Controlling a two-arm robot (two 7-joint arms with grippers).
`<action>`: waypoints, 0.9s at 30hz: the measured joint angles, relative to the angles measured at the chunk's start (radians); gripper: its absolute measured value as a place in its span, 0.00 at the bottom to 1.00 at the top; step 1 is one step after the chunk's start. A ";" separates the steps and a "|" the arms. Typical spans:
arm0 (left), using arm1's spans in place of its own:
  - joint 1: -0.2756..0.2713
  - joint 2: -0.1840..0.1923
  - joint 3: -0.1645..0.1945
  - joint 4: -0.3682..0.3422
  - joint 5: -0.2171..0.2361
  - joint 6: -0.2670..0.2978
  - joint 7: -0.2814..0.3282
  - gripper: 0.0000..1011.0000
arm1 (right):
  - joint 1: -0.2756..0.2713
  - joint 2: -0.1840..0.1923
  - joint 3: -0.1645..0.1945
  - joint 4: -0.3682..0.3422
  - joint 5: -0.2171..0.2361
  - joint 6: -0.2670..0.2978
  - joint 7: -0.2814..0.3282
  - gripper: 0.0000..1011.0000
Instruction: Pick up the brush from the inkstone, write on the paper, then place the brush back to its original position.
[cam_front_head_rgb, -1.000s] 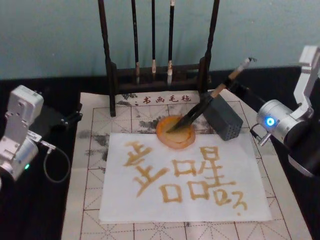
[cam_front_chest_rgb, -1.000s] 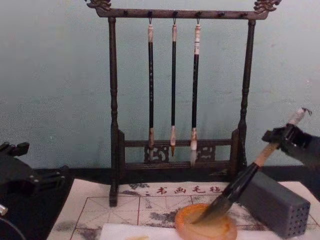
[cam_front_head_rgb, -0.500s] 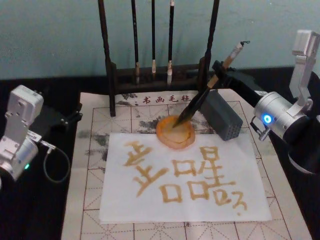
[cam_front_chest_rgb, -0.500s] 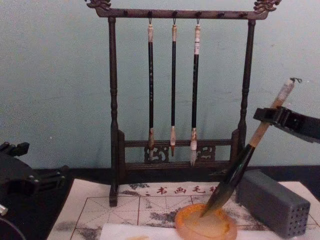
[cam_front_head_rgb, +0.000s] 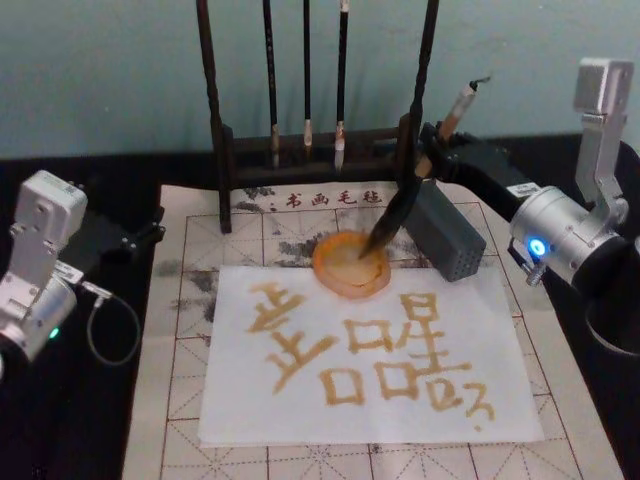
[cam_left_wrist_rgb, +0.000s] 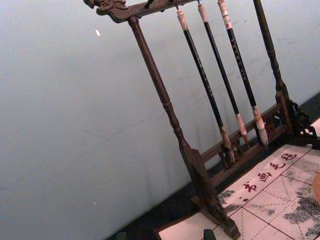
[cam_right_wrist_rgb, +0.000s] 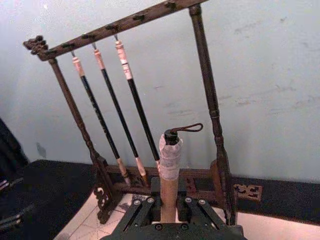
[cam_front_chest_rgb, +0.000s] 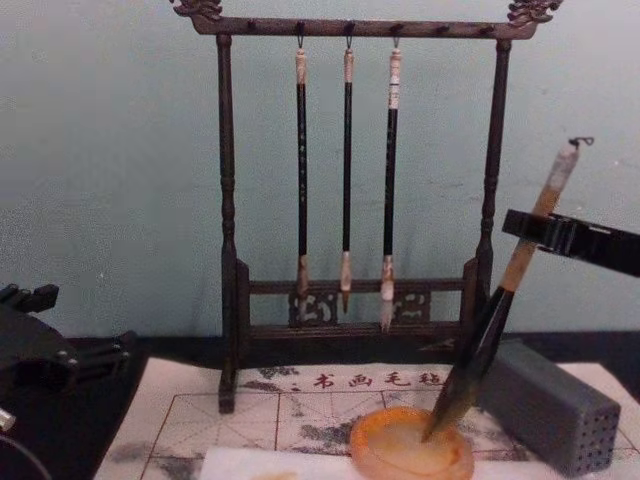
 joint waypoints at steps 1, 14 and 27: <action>0.000 0.000 0.000 0.000 0.000 0.000 0.000 0.99 | -0.003 0.002 0.000 -0.003 -0.004 -0.001 0.001 0.20; 0.000 0.000 0.000 0.000 0.000 0.000 0.000 0.99 | -0.050 0.022 0.018 -0.051 -0.083 -0.046 0.016 0.20; 0.000 0.000 0.000 0.000 0.000 0.000 0.000 0.99 | -0.094 0.029 0.065 -0.100 -0.109 -0.051 0.030 0.20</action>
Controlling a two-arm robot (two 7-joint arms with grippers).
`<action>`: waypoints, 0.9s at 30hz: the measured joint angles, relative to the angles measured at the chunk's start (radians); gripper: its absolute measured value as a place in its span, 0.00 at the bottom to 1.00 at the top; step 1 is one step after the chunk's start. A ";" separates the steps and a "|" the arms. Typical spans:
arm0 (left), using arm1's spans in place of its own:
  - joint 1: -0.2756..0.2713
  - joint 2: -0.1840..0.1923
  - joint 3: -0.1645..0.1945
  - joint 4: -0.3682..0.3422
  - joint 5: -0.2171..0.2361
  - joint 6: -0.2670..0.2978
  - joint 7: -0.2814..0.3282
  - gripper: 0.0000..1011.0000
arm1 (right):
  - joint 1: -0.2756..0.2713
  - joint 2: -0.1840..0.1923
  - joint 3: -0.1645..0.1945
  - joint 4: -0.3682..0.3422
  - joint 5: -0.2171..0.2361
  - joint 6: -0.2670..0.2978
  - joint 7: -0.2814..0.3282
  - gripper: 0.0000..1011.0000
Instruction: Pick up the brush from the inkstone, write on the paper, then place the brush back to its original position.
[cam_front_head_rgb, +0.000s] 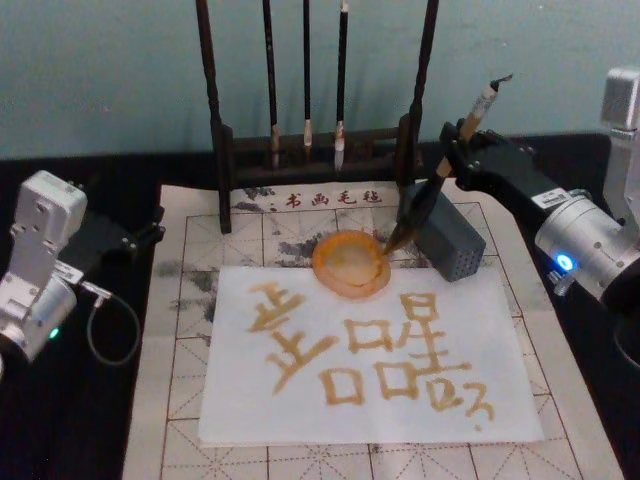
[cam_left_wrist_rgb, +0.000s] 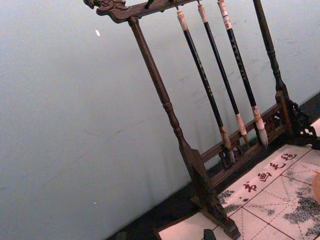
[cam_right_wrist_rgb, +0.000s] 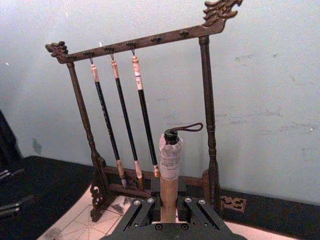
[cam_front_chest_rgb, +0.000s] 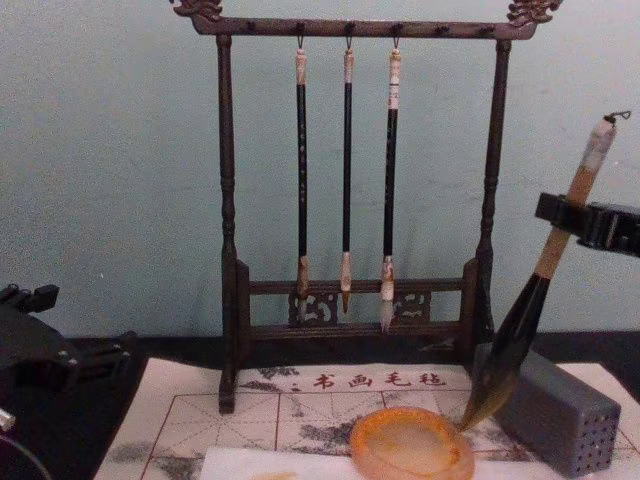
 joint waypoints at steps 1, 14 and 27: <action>0.000 0.000 0.000 0.000 0.000 0.000 0.000 0.99 | -0.003 0.000 0.004 -0.004 0.002 0.002 0.002 0.20; 0.000 0.000 0.000 0.000 0.000 0.000 0.000 0.99 | -0.079 0.026 0.066 -0.091 0.045 0.047 0.056 0.20; 0.000 0.000 0.000 0.000 0.000 0.000 0.000 0.99 | -0.177 0.103 0.115 -0.169 0.049 0.042 0.102 0.20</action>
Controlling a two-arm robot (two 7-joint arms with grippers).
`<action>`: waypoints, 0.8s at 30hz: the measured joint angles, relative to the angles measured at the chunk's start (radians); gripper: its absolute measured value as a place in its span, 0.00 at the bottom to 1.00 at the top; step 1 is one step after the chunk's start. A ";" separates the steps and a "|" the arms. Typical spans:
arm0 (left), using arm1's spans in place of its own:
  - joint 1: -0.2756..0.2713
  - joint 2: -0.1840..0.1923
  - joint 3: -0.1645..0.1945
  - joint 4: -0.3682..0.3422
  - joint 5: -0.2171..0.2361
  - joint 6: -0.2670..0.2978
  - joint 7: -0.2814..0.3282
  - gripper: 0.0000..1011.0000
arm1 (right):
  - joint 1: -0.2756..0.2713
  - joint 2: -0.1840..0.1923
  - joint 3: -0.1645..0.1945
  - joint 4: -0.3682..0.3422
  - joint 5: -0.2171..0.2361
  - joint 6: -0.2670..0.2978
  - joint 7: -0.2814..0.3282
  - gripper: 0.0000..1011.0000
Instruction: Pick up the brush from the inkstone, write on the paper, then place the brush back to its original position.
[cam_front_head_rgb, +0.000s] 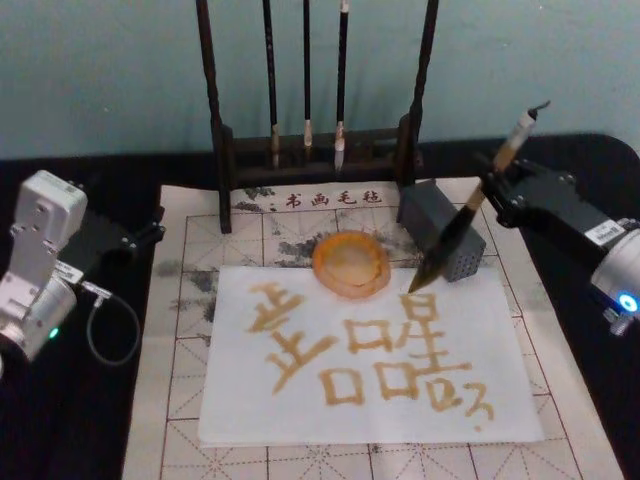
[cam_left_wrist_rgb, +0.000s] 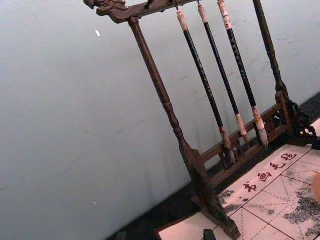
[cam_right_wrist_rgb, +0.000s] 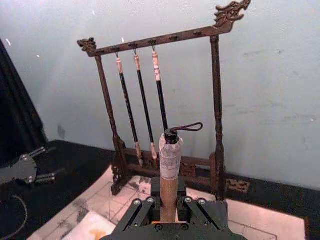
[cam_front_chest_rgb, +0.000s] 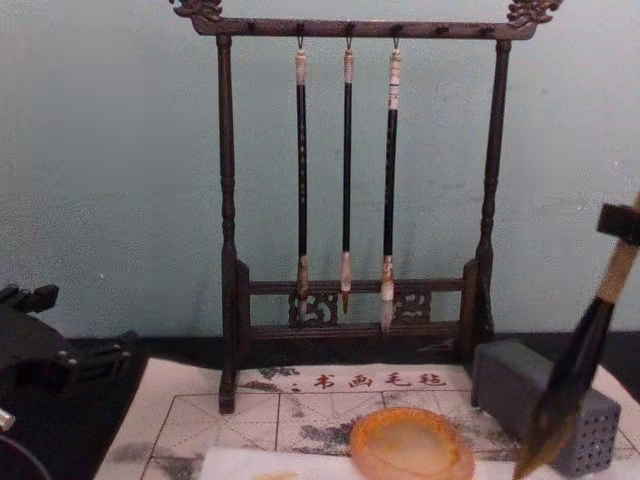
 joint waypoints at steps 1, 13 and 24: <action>0.000 0.000 0.000 0.000 0.000 0.000 0.000 0.99 | -0.011 0.008 0.006 -0.007 -0.001 -0.001 0.002 0.20; 0.000 0.000 0.000 0.000 0.000 0.000 0.000 0.99 | -0.088 0.042 0.052 -0.052 -0.011 -0.015 0.004 0.20; 0.000 0.000 0.000 0.000 0.000 0.000 0.000 0.99 | -0.119 0.038 0.074 -0.070 -0.011 -0.022 0.002 0.20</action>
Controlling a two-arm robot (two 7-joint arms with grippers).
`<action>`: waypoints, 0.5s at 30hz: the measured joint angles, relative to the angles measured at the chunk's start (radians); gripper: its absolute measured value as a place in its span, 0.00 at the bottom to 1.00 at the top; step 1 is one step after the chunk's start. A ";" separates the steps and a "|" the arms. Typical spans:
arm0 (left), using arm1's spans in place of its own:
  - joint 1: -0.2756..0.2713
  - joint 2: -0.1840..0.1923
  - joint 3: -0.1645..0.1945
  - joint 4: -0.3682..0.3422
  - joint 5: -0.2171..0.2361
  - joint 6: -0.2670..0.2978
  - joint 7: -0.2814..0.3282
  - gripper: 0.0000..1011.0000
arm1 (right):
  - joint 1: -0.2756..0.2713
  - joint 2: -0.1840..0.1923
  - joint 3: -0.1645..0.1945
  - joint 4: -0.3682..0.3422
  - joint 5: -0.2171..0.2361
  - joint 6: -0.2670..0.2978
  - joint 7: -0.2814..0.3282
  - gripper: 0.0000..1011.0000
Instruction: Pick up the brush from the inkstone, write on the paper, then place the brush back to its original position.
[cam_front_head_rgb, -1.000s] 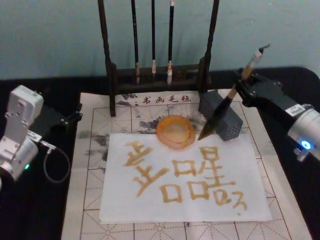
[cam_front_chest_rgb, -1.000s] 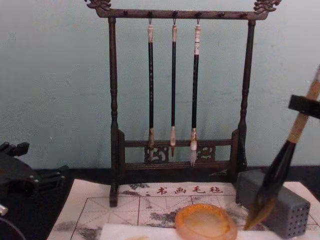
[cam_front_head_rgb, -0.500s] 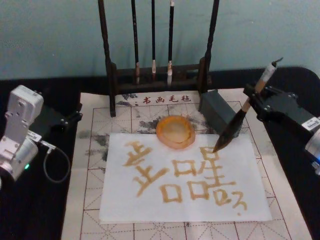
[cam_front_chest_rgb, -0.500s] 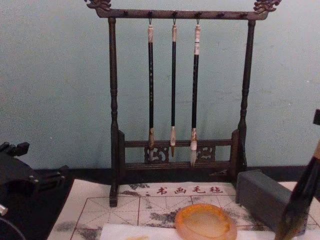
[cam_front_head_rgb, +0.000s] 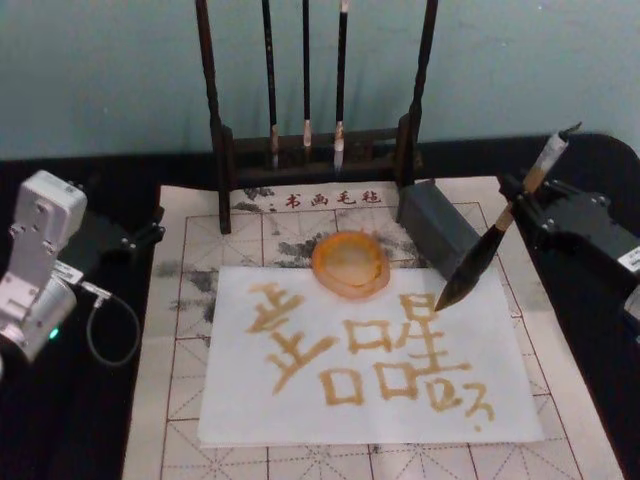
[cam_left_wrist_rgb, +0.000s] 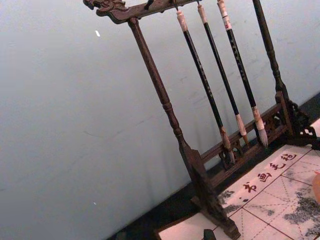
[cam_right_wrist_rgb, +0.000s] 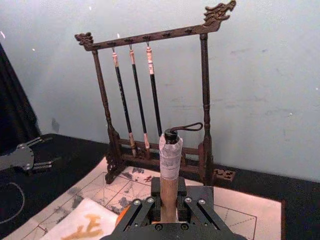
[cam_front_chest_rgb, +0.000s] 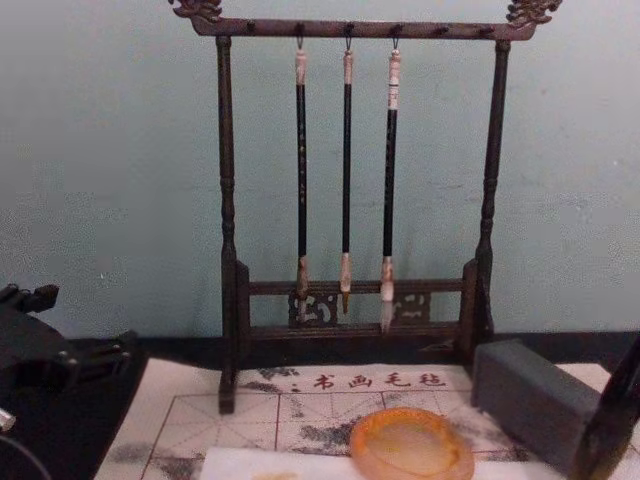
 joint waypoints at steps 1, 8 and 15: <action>0.000 0.000 0.000 0.000 0.000 0.000 0.000 0.99 | 0.001 -0.001 0.000 0.000 0.000 0.000 -0.001 0.20; 0.000 0.000 0.000 0.000 0.000 0.000 0.000 0.99 | 0.001 0.000 0.000 0.001 0.000 0.001 -0.001 0.20; 0.000 0.000 0.000 0.000 0.000 0.000 0.000 0.99 | 0.000 0.001 -0.001 0.001 0.000 0.001 -0.001 0.20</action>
